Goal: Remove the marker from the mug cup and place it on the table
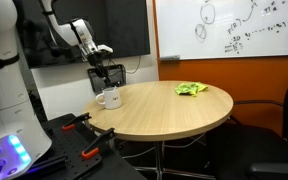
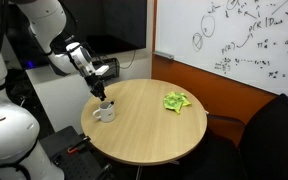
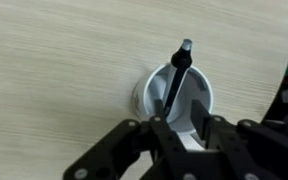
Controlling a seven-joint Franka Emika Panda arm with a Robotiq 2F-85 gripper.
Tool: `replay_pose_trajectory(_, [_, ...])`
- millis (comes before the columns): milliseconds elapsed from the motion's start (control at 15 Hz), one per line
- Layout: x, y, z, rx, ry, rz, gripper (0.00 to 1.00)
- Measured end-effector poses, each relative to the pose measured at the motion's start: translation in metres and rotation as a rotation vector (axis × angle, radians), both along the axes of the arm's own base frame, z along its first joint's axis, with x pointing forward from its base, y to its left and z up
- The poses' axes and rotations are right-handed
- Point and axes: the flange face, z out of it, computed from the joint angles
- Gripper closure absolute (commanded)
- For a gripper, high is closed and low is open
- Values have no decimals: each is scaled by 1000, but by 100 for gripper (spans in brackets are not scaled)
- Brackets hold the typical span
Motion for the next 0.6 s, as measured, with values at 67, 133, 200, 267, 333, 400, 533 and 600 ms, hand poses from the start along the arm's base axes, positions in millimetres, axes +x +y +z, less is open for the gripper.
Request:
replay_pose_trajectory(67, [-1,-2,-2,1,4,-1,65])
replay_pose_trajectory(133, [-3,-4,-5,2,8,-1,64])
replay_pose_trajectory(200, [-4,-6,-7,6,11,-2,66])
replay_pose_trajectory(267, [-5,-8,-9,10,13,-2,65])
replay_pose_trajectory(333, [-6,-9,-10,12,15,-2,64])
replay_pose_trajectory(400, [-6,-11,-12,13,16,-1,62])
replay_pose_trajectory(533, [-7,-15,-15,16,13,12,59])
replay_pose_trajectory(600, [-7,-17,-17,19,9,23,59])
